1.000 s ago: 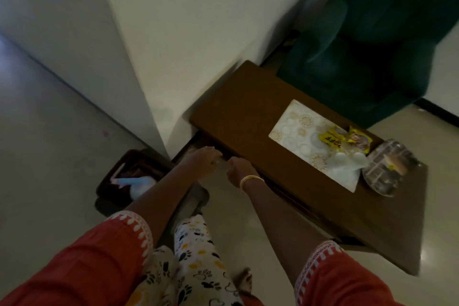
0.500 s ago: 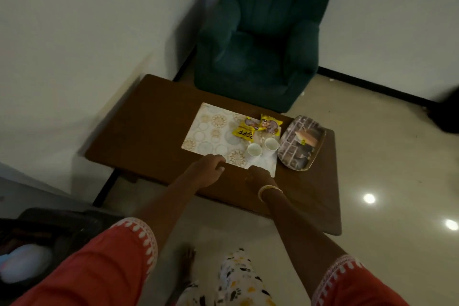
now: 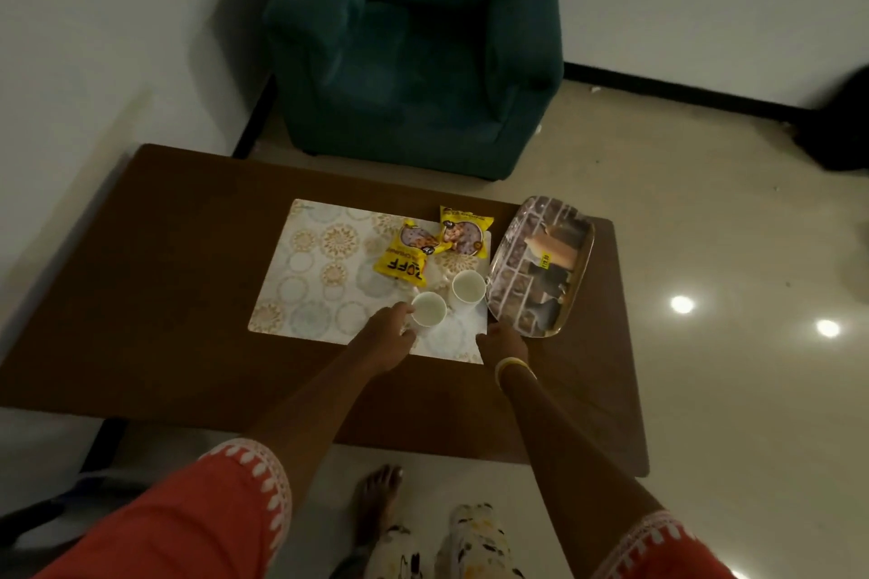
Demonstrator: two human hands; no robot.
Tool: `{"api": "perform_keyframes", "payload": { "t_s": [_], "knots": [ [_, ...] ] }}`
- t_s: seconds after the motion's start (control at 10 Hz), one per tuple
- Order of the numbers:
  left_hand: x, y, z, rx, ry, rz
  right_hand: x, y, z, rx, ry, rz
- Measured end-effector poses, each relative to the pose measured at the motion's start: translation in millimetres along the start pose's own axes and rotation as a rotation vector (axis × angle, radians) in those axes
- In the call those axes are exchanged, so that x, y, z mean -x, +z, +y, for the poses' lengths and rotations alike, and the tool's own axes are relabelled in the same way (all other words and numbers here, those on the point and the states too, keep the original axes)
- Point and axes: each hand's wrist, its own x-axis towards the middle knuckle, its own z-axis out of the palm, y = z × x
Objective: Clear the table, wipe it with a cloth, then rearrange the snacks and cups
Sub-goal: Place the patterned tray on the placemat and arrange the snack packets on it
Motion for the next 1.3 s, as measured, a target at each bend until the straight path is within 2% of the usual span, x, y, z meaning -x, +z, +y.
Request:
{"api": "perform_keyframes", "payload": {
  "t_s": [0.1, 0.2, 0.3, 0.4, 0.6, 0.8, 0.9, 1.0, 1.2, 1.3],
  "knots": [
    [-38, 14, -5, 0.016, -0.028, 0.024, -47, -2, 11, -0.235, 0.158, -0.057],
    [-60, 24, -8, 0.013, -0.031, 0.053, -70, -4, 18, -0.596, 0.288, -0.138],
    [-83, 34, -10, 0.021, -0.059, 0.127, -104, -1, 30, -0.983, 0.474, -0.137],
    [-90, 40, -10, 0.028, -0.078, 0.147, -118, 1, 38, -1.196, 0.541, -0.116],
    [-102, 43, -8, 0.023, -0.077, 0.17, -130, -4, 50, -1.19, 0.455, -0.118],
    [-101, 29, 14, 0.017, -0.051, 0.181, -132, -28, 39, -1.21, 0.482, -0.057],
    [-98, 14, 39, 0.015, -0.009, 0.18, -134, -63, 32, -1.174, 0.568, 0.012],
    [-95, 1, 54, 0.025, -0.001, 0.191, -123, -86, 21, -1.134, 0.516, 0.001],
    [-93, -32, 73, 0.207, -0.166, 0.264, -109, -94, -9, -1.083, 0.375, -0.065],
    [-93, -52, 52, 0.394, -0.336, 0.278, -101, -74, -48, -1.028, 0.269, -0.169]
  ]
}}
